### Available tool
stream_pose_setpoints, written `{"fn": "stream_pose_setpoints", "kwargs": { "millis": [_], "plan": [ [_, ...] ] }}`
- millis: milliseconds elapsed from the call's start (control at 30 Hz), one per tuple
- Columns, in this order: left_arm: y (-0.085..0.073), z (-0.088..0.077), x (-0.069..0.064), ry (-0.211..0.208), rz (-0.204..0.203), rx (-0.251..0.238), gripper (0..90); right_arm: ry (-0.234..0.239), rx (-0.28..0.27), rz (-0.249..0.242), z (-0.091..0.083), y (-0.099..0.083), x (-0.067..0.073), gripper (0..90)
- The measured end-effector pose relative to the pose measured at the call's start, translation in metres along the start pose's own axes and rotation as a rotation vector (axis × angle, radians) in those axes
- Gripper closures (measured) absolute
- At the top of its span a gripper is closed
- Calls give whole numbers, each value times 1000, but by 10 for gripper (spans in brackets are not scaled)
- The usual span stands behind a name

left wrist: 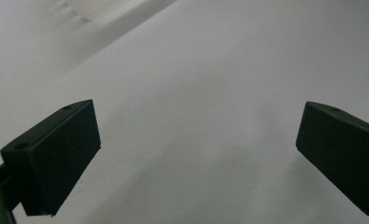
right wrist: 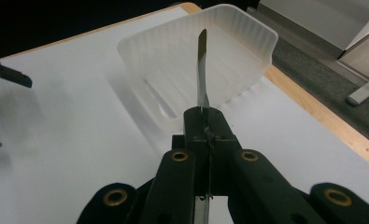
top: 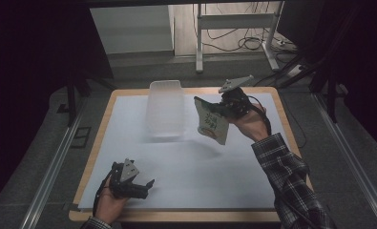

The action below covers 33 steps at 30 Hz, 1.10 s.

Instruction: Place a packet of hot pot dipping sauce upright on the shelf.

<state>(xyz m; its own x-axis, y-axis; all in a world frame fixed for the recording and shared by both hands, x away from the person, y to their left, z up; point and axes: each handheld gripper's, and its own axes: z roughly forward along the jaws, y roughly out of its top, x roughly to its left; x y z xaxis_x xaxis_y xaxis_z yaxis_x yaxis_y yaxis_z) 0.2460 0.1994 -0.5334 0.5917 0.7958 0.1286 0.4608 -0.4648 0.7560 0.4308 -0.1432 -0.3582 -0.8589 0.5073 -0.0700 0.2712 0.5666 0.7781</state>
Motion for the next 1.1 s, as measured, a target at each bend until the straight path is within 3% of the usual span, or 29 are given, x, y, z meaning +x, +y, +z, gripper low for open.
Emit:
{"fn": "stream_pose_setpoints", "kwargs": {
  "millis": [400,1100],
  "plan": [
    [0,0,0,-2,2,-2,0,23,-34,22,14,17,-16,890],
    [0,0,0,-7,1,-4,0,20,-56,3,46,56,-24,890]
  ]
}}
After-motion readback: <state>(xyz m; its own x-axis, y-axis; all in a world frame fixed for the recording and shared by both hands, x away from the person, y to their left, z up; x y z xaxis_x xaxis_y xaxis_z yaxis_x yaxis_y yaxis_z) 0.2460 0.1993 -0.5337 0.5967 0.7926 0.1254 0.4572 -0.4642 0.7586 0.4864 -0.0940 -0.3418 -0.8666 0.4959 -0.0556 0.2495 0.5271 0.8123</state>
